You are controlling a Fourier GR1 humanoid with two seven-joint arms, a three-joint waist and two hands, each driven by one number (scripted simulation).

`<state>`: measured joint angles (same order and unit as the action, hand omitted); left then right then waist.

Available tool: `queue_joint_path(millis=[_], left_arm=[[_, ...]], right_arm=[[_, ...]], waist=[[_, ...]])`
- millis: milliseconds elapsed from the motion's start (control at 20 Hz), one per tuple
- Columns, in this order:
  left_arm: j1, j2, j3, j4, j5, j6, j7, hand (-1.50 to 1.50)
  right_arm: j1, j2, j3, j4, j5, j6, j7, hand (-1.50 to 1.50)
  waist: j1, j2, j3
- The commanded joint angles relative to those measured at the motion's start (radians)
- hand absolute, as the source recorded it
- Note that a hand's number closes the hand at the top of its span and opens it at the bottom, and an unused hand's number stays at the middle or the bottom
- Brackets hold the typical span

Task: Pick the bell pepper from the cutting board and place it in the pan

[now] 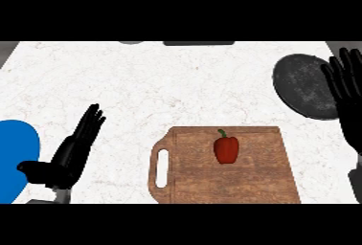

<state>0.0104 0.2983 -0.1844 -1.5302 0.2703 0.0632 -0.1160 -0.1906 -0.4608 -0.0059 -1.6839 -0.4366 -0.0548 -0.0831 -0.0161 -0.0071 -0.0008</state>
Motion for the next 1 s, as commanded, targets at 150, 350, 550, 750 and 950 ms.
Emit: queue_joint_path(millis=[150, 350, 550, 750, 950], left_arm=[[-0.09, -0.022, -0.044, 0.023, 0.018, -0.035, 0.112, 0.0], [-0.045, -0.053, -0.084, 0.044, 0.049, -0.061, 0.146, 0.0], [-0.105, -0.089, -0.078, 0.012, 0.058, 0.007, 0.269, 0.0], [-0.084, -0.056, -0.059, -0.022, 0.071, -0.022, 0.288, 0.0], [-0.099, -0.081, -0.077, -0.011, 0.072, -0.011, 0.301, 0.0]], right_arm=[[-0.196, -0.079, 0.286, 0.009, 0.333, 0.018, 0.101, 1.5], [-0.285, -0.305, 0.342, 0.025, 0.681, 0.02, 0.099, 1.5], [-0.311, -0.008, 0.521, 0.102, 0.872, -0.189, 0.077, -1.5], [-0.433, 0.003, 0.595, 0.154, 0.948, -0.038, 0.192, -1.5], [-0.477, -0.07, 0.745, 0.168, 1.042, 0.213, 0.427, -1.5]], waist=[[0.07, 0.018, -0.005], [0.079, 0.013, -0.018], [0.052, 0.011, 0.001], [0.041, 0.007, 0.0], [0.047, -0.004, -0.007]])
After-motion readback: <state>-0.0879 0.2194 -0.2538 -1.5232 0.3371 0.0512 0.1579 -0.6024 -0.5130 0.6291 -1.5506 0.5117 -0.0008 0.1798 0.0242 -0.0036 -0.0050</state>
